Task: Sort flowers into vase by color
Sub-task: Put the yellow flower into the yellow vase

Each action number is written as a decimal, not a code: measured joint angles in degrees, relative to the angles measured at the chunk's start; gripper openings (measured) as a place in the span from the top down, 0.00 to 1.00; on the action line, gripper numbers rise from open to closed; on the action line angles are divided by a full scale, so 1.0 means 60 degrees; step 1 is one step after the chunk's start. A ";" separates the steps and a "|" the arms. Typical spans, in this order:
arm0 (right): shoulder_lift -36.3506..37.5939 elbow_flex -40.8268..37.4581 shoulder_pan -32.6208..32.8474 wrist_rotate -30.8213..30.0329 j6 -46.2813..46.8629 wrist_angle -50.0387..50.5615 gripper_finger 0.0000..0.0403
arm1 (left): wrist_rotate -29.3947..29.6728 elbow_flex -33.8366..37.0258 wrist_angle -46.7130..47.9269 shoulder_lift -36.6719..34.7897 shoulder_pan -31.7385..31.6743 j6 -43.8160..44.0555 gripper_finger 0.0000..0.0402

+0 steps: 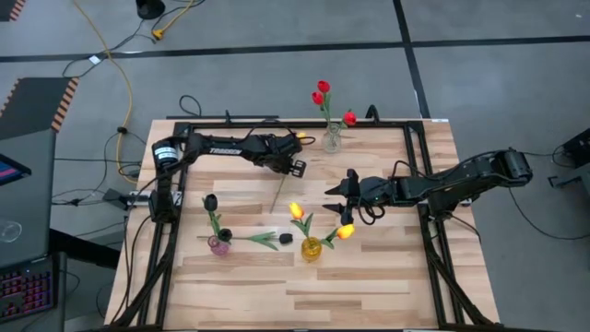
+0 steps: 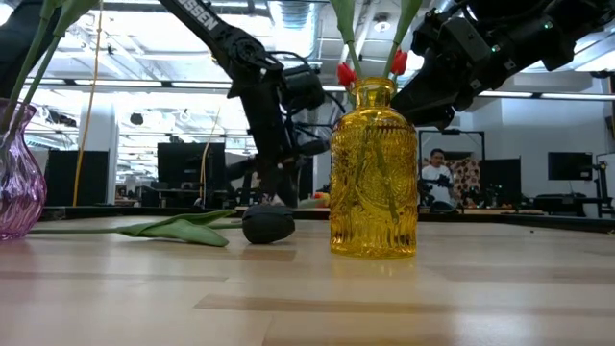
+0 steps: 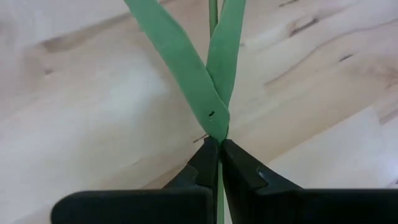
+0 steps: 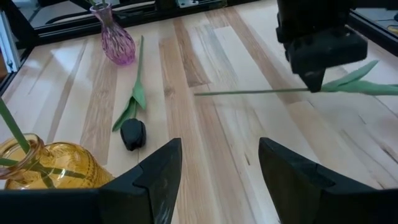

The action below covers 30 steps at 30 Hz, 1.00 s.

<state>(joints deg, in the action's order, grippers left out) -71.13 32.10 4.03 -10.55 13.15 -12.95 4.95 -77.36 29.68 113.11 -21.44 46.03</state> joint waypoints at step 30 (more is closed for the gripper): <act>0.0000 0.0000 -0.0477 0.0004 -0.0007 -0.1986 0.41 | 0.1875 -0.0015 -0.0773 -0.3545 0.0648 -0.2458 1.00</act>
<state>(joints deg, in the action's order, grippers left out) -71.13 32.10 1.17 -10.52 13.10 -24.87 16.20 -77.45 25.04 91.83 -17.55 31.29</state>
